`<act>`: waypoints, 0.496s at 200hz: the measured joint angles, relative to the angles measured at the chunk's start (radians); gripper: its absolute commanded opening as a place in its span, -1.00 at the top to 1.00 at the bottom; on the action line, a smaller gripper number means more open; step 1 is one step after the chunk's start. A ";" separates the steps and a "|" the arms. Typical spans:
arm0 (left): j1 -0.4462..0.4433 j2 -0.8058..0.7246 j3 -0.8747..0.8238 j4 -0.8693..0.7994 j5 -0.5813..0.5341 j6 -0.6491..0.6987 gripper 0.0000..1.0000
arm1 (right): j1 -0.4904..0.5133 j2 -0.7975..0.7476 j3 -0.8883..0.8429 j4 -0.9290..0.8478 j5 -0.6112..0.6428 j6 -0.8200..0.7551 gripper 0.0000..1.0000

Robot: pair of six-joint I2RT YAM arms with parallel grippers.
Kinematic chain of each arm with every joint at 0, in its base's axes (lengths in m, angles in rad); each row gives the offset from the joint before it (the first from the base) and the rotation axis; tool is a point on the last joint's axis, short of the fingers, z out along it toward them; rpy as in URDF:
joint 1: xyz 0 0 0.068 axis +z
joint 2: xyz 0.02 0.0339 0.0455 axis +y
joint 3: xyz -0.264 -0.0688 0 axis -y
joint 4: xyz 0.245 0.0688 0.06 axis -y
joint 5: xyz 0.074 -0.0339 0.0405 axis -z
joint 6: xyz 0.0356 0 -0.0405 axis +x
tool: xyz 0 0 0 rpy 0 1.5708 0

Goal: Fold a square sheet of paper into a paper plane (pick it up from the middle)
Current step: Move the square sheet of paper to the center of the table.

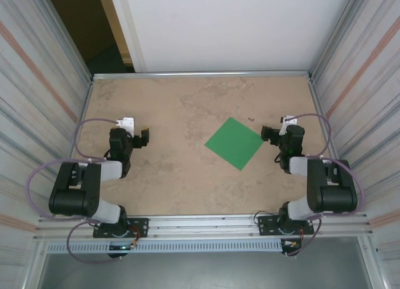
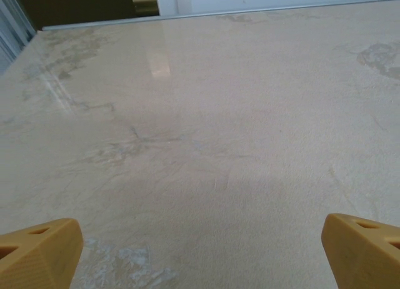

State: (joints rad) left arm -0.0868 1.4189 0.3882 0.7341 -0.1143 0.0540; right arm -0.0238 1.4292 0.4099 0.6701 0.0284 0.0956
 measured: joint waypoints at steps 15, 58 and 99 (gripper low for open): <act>-0.014 -0.094 0.008 -0.088 -0.030 -0.010 -0.97 | 0.013 -0.064 0.019 -0.058 0.042 0.002 -0.98; -0.014 -0.286 0.137 -0.381 -0.042 -0.163 -0.97 | 0.016 -0.250 0.180 -0.397 0.114 0.145 -0.98; -0.026 -0.303 0.280 -0.590 0.153 -0.380 -0.97 | 0.064 -0.304 0.341 -0.723 0.074 0.261 -0.98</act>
State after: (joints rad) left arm -0.1131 1.1160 0.6678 0.1444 0.0387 -0.3264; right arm 0.0402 1.1248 0.7506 -0.0532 0.1024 0.3561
